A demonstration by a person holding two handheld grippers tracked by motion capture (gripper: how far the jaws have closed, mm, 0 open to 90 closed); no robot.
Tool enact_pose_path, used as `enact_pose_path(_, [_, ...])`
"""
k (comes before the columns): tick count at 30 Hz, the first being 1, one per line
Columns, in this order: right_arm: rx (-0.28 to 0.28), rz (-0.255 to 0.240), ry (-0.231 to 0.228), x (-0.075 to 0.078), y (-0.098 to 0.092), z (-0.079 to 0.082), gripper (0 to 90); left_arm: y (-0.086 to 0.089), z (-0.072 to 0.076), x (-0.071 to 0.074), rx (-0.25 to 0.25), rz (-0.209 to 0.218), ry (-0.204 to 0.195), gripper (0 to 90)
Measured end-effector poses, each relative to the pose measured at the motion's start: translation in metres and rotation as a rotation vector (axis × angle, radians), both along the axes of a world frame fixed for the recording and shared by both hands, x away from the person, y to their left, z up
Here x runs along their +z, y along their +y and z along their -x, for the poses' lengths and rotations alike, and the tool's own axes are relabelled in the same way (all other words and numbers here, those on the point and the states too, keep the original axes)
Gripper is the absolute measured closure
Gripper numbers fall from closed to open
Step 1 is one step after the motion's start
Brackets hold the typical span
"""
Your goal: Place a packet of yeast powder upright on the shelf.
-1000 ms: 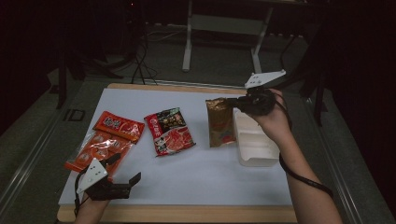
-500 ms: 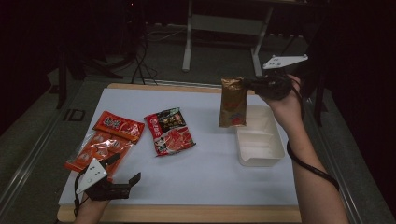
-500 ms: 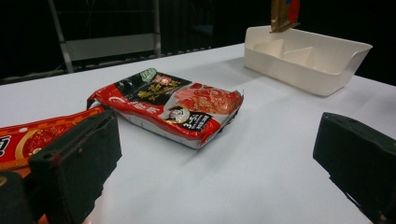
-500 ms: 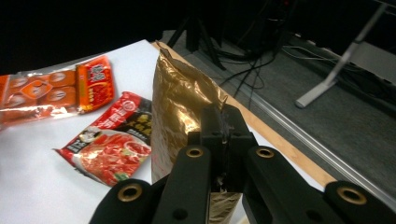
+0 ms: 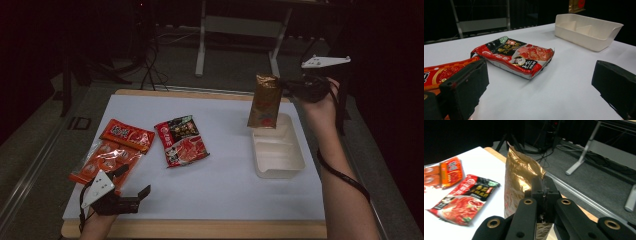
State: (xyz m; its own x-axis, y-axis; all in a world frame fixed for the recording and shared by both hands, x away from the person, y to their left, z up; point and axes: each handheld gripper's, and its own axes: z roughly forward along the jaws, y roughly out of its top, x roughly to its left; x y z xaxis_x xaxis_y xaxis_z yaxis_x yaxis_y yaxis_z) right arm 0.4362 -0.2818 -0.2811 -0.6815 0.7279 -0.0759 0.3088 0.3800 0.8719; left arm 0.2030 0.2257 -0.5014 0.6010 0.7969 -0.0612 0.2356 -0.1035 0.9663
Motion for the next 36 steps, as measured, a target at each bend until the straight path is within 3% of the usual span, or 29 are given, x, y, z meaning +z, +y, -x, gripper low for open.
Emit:
enact_pose_path(3, [-0.026,0.013,0.001,-0.004,-0.005,-0.005,90.0,0.0,0.0,0.0,-0.001,0.002,0.0,1.6])
enact_pose_path(13, [-0.085,-0.018,-0.002,-0.019,-0.022,-0.023,90.0,0.001,0.001,0.0,0.001,0.004,0.0,1.6])
enact_pose_path(18, [-0.088,-0.013,-0.013,-0.023,-0.023,-0.029,90.0,0.002,0.003,0.0,0.003,0.002,-0.002,1.6])
enact_pose_path(21, [-0.08,0.043,-0.04,-0.029,-0.021,-0.035,89.9,0.003,0.003,0.0,0.005,0.004,-0.001,1.6])
enact_pose_path(24, [-0.087,0.055,-0.048,-0.036,-0.021,-0.039,89.8,0.003,0.003,-0.001,0.004,0.005,0.0,1.6])
enact_pose_path(36, [-0.109,0.049,-0.034,-0.065,-0.03,-0.053,89.7,0.003,0.003,-0.001,0.002,0.007,0.003,1.6])
